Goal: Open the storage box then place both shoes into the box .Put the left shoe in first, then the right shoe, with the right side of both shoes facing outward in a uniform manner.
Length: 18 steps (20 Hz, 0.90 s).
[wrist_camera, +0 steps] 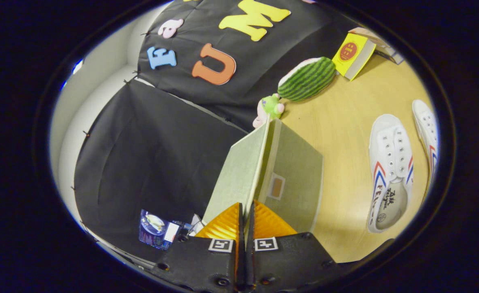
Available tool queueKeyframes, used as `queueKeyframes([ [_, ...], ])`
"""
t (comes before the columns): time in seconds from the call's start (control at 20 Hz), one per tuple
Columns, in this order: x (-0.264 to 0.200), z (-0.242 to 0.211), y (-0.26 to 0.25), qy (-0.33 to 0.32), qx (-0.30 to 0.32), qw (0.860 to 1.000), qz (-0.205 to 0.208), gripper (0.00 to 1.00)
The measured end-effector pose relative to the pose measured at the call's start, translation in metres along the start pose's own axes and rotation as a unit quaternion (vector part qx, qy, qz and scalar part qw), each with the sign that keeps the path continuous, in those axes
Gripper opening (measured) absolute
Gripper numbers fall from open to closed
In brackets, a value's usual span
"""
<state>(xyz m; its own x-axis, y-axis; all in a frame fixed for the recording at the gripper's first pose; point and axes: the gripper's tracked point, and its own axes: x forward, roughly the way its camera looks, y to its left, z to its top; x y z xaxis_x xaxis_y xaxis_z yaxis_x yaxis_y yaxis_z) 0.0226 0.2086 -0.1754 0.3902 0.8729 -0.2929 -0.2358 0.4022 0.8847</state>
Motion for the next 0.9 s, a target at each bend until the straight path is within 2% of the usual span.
queueKeyframes([
  [0.2, -0.001, 0.016, 0.033, -0.013, -0.006, 1.0, 0.02, 0.06],
  [0.5, 0.007, 0.025, 0.107, -0.007, -0.093, 0.996, 0.01, 0.06],
  [0.8, 0.048, 0.007, 0.187, 0.026, -0.196, 0.98, -0.002, 0.06],
  [0.85, 0.057, 0.001, 0.195, 0.028, -0.221, 0.975, -0.006, 0.07],
  [0.9, 0.066, 0.0, 0.201, 0.026, -0.241, 0.97, -0.01, 0.13],
])
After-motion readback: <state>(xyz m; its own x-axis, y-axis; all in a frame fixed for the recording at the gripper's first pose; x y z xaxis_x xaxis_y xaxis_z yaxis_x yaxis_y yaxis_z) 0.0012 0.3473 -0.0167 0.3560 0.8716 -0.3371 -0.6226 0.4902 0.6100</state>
